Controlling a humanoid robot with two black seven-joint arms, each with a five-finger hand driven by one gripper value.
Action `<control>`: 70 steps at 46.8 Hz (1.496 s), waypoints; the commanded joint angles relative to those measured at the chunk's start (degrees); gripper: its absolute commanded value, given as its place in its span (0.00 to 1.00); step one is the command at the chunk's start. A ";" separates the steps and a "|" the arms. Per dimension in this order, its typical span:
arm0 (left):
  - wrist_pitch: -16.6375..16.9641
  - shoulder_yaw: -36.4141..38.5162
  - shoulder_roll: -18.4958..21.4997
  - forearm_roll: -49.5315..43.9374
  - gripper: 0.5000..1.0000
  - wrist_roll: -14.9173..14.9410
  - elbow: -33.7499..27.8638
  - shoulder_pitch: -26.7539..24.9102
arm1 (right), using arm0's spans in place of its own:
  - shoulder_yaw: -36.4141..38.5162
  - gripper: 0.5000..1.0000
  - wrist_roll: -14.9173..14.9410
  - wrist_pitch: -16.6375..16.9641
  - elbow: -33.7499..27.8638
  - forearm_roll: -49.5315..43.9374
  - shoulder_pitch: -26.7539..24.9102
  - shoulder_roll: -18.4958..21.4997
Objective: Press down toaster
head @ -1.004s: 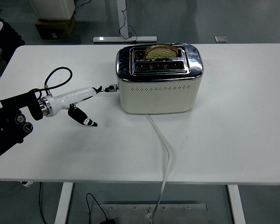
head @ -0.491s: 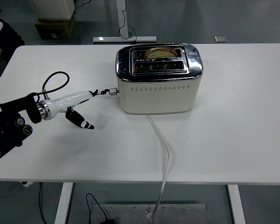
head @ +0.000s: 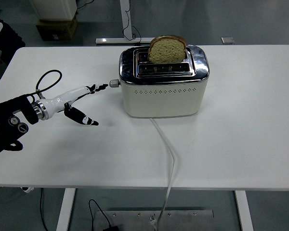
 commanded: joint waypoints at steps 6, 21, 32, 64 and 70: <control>-0.48 0.08 2.48 -18.81 1.00 -0.11 0.42 -2.33 | 0.00 1.00 -0.01 0.00 0.00 0.04 -0.01 0.00; -0.13 -0.18 2.93 -32.96 1.00 -0.11 2.70 -4.26 | 0.00 1.00 -0.01 0.00 0.00 0.04 -0.01 0.00; 0.04 -0.27 -0.94 -43.95 1.00 -0.19 7.71 -4.26 | 0.00 1.00 -0.01 0.00 0.00 0.04 -0.01 0.00; -0.05 -1.50 -12.89 -65.93 1.00 -0.28 24.06 -2.51 | 0.00 1.00 -0.01 0.09 0.09 -0.14 -0.01 0.00; -0.57 -2.64 -12.72 -68.48 1.00 -0.28 25.20 -2.51 | 0.00 1.00 -0.09 0.09 0.00 0.04 0.08 0.00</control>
